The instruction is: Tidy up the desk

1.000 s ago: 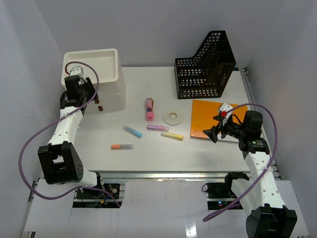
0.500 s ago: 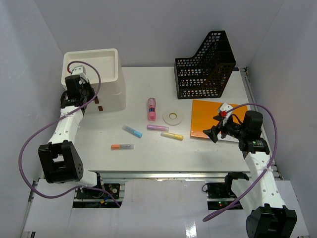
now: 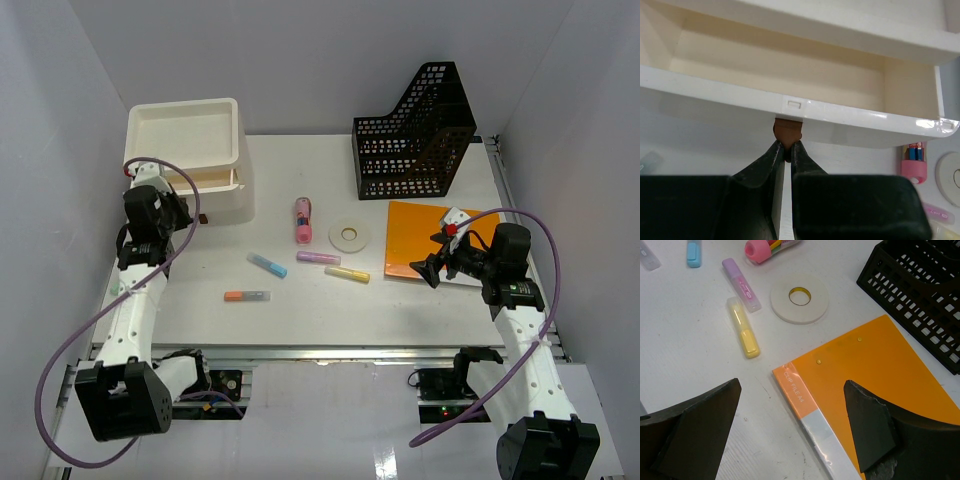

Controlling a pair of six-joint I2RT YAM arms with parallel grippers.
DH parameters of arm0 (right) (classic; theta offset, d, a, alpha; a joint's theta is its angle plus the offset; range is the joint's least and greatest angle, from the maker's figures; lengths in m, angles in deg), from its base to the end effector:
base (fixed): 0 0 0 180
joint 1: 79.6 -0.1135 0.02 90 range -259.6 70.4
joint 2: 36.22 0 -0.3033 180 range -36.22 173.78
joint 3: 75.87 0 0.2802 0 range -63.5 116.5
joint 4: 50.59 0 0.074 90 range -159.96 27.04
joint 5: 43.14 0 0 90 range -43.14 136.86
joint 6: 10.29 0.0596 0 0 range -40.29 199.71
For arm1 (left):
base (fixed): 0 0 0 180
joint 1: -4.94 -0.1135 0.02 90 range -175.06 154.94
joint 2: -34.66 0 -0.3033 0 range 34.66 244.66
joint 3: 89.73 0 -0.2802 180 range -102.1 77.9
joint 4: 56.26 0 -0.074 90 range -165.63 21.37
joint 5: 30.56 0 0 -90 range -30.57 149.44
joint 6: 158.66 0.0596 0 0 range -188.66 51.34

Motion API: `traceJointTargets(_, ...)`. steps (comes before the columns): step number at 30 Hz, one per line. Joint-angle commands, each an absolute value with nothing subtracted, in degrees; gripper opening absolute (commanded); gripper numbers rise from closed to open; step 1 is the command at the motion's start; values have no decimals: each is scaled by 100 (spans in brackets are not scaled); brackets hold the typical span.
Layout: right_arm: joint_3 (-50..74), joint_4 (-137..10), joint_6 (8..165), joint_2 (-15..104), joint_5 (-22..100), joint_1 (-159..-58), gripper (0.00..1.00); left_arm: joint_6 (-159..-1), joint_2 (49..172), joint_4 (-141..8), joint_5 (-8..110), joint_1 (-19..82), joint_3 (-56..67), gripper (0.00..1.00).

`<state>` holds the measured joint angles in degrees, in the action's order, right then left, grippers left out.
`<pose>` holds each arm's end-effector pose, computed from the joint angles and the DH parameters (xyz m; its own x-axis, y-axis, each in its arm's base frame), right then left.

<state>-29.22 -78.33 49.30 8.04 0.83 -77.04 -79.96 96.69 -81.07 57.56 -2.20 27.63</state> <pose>0.1887 0.0345 0.2875 -0.0557 -0.3493 -0.9354 -0.7501 0.6329 -0.1917 0.2778 0.0328 0.3296 -0.3803 -0.2450 -0.8918 -0.1724 0.9662 -0.1919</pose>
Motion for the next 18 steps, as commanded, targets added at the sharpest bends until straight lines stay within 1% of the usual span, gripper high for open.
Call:
traceJointTargets(1, -2899, -7790, 4963, 707, 17, -7679, 90, -8401, 8920, -8141, 5788, -236, 3051, 0)
traceJointTargets(7, -2905, -7799, 4974, 669, 12, -7670, 90, -8789, 8197, -8584, 5743, -236, 3460, 0)
traceJointTargets(14, -2914, -7795, 4974, 636, 19, -7670, 90, -8976, 7882, -8927, 5689, -236, 3589, 0)
traceJointTargets(15, -2912, -7792, 4974, 639, 21, -7670, 90, -8982, 7842, -8954, 5681, -236, 3579, 2)
traceJointTargets(16, -2907, -7796, 4974, 634, 25, -7670, 90, -8995, 7837, -8995, 5663, -236, 3557, 6)
traceJointTargets(17, -2908, -7799, 4974, 635, 28, -7670, 90, -9007, 7837, -9021, 5639, -236, 3538, 13)
traceJointTargets(18, -2913, -7799, 4974, 640, 28, -7670, 90, -9017, 7842, -9031, 5609, -236, 3523, 23)
